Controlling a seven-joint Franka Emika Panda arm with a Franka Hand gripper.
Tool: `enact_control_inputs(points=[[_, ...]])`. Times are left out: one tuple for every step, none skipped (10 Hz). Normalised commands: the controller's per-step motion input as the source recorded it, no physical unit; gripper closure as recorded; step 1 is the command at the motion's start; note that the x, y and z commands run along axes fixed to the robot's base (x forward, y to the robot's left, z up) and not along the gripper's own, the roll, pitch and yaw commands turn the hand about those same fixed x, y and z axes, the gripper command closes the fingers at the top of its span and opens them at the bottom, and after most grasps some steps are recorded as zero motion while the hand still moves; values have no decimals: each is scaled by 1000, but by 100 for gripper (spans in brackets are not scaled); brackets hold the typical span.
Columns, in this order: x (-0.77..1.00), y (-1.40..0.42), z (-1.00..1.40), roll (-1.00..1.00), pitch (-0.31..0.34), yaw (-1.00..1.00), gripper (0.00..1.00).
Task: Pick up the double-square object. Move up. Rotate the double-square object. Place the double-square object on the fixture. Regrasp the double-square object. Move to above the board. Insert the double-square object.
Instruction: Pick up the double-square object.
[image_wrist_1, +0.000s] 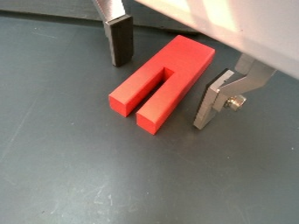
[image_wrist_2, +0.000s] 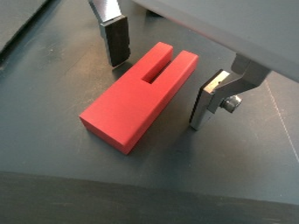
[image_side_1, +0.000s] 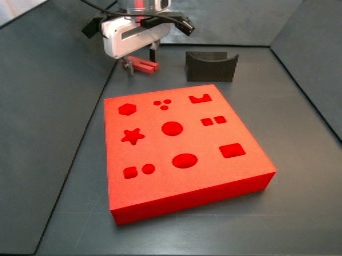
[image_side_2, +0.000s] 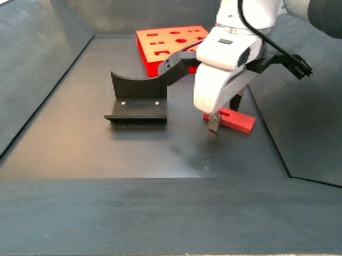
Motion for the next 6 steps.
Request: enact_control_inputs(points=[[0,0,0,0,-4,0,0],[0,0,0,0,0,0,0],[0,0,0,0,0,0,100],[0,0,0,0,0,0,100],[0,0,0,0,0,0,100],[0,0,0,0,0,0,100]])
